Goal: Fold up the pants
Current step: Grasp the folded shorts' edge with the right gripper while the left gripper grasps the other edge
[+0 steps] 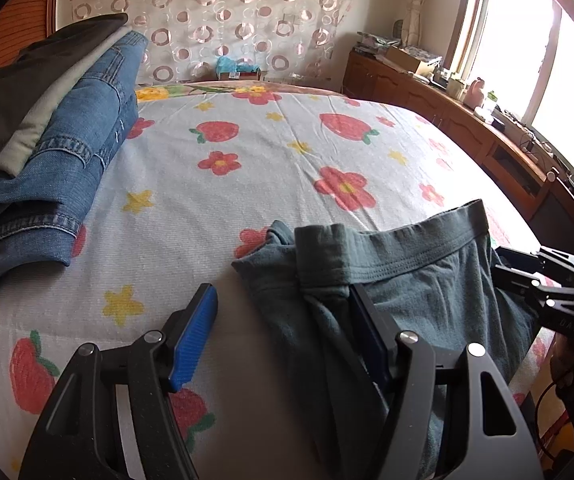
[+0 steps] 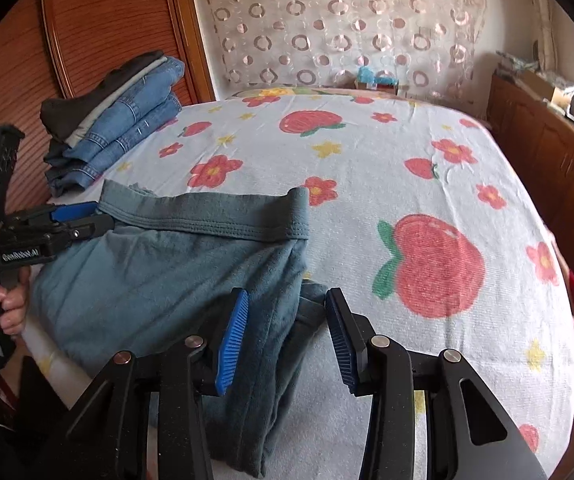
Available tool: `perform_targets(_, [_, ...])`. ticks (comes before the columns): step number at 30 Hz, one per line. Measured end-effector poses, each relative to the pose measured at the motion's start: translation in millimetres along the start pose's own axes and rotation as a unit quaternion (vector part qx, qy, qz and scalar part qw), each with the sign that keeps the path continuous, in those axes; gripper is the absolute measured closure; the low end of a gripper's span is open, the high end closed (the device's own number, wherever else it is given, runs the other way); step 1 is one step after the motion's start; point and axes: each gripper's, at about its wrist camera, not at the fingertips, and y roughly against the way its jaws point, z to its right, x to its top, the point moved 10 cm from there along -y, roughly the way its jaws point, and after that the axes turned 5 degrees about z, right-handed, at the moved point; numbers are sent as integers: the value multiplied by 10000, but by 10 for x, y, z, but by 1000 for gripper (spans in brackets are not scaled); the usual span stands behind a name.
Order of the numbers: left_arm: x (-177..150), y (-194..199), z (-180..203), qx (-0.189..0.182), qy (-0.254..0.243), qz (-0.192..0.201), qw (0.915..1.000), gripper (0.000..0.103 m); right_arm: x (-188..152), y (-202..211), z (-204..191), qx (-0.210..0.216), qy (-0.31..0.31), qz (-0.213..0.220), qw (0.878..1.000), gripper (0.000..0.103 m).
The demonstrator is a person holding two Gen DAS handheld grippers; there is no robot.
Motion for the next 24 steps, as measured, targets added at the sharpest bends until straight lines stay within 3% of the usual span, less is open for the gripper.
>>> perform_targets(5, [1, 1, 9, -54, 4, 1, 10000, 39, 1, -37, -73, 153, -10, -28, 9999, 78])
perform_targets(8, [-6, 8, 60, -267, 26, -25, 9996, 53, 2, -48, -83, 335, -62, -79, 9994, 88])
perform_targets(10, [-10, 7, 97, -468, 122, -70, 9988, 68, 2, -54, -83, 391, -94, -92, 9991, 89])
perform_targets(16, [4, 59, 201, -544, 61, -32, 9985, 87, 5, -45, -84, 440, -168, -79, 9989, 92])
perform_targets(24, [211, 426, 372, -508, -183, 509, 9972, 89, 99, 129, -132, 488, -173, 172, 9985, 93])
